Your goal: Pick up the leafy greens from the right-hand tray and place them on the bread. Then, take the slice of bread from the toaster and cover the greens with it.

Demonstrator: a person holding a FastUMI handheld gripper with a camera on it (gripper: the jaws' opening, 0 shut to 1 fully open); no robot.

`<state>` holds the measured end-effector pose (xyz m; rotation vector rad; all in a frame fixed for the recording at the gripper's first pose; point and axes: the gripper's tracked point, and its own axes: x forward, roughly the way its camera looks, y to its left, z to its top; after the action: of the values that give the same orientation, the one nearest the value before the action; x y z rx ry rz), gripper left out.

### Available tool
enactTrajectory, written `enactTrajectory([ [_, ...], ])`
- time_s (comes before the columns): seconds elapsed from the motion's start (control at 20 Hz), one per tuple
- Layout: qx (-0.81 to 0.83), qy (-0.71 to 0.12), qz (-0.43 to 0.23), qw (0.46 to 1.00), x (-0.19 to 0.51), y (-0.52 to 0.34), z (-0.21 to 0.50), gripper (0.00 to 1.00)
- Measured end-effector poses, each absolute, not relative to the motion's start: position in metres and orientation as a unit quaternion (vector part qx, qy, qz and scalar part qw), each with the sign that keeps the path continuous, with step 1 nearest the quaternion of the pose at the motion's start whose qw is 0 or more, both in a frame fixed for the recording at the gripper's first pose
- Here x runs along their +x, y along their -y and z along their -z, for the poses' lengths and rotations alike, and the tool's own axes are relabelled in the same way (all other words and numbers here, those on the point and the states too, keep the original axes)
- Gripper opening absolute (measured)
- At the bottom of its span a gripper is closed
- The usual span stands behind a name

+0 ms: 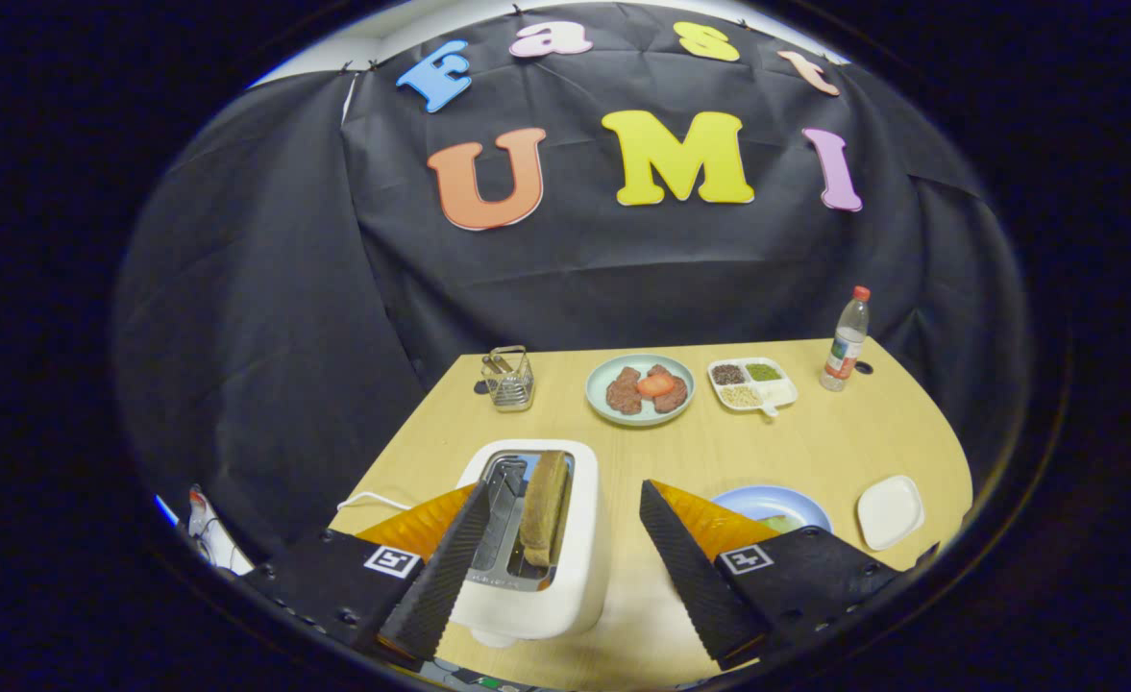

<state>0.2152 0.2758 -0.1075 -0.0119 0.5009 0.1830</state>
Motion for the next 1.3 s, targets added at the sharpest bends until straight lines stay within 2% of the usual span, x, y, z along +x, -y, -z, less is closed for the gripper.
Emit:
enactTrajectory([
  [0.05,-0.006,-0.253,-0.090,0.963,0.222,-0.279,0.113,0.97],
  [0.2,-0.014,-0.272,-0.084,0.958,0.236,-0.286,0.127,0.89],
  [0.35,-0.022,-0.290,-0.077,0.954,0.247,-0.293,0.140,0.89],
  [0.5,-0.039,-0.303,-0.064,0.950,0.252,-0.294,0.151,0.53],
  [0.65,-0.044,-0.310,-0.051,0.948,0.250,-0.289,0.150,0.56],
  [0.7,-0.041,-0.305,-0.044,0.950,0.256,-0.290,0.157,0.08],
  [1.05,-0.039,-0.296,-0.057,0.953,0.243,-0.299,0.137,0.08],
  [1.3,-0.044,-0.266,-0.063,0.961,0.227,-0.304,0.094,0.08],
])
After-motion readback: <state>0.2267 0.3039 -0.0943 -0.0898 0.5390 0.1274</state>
